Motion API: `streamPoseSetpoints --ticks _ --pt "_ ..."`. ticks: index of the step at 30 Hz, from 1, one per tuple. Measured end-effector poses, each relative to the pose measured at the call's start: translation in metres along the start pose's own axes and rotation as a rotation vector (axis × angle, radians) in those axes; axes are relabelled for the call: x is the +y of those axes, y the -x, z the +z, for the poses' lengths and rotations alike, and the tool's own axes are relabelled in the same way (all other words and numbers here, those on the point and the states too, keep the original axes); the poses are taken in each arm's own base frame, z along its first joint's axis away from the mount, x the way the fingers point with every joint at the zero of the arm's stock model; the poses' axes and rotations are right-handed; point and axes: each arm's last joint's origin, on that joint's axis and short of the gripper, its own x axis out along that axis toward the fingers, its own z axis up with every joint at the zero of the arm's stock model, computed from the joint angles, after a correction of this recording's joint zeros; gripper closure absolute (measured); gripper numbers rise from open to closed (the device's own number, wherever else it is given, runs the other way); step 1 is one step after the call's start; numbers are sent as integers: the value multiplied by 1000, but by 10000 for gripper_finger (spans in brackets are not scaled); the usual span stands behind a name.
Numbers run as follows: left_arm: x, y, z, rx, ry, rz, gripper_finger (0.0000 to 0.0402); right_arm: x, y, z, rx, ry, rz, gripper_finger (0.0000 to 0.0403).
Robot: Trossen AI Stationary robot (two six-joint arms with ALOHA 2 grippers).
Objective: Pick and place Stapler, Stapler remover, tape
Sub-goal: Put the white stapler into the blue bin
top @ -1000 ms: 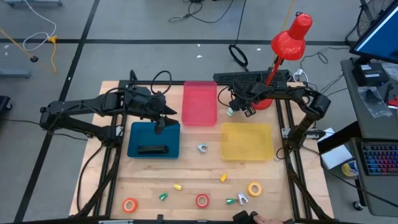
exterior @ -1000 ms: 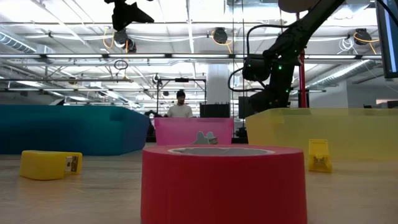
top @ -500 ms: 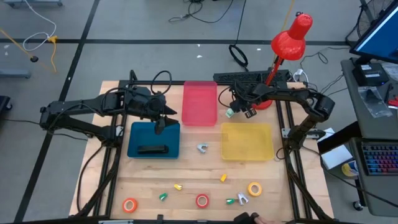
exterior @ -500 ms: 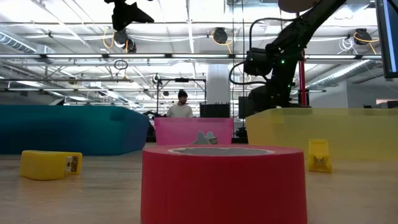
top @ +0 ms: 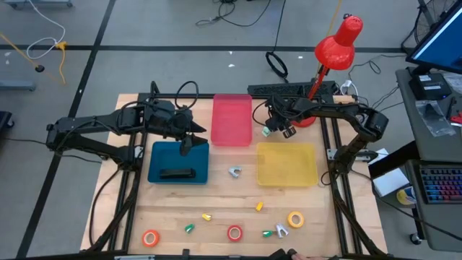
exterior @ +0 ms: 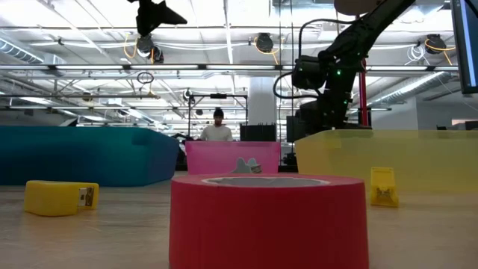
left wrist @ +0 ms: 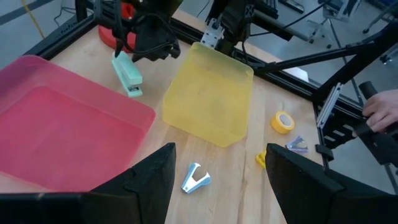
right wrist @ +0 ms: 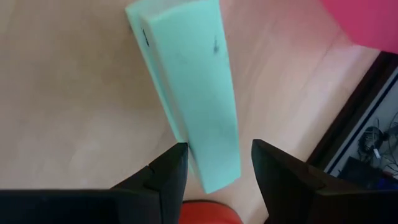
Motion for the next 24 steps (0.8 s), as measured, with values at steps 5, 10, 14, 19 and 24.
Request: streamPoseSetpoints --ticks 5,10,14,19,24 --pt "-1 0 2 -13 -3 -27 153 1 -6 1 -2 -2 29 232" --pt "-2 0 2 -15 -3 -29 153 4 -18 2 20 5 65 232" --pt "-2 0 2 -15 -3 -30 153 4 -23 2 29 -22 61 232" --pt "-2 0 2 -15 -6 -30 153 3 -23 1 81 -53 33 244" --pt "-2 0 2 -15 -12 -30 153 3 -22 1 91 -104 23 286"
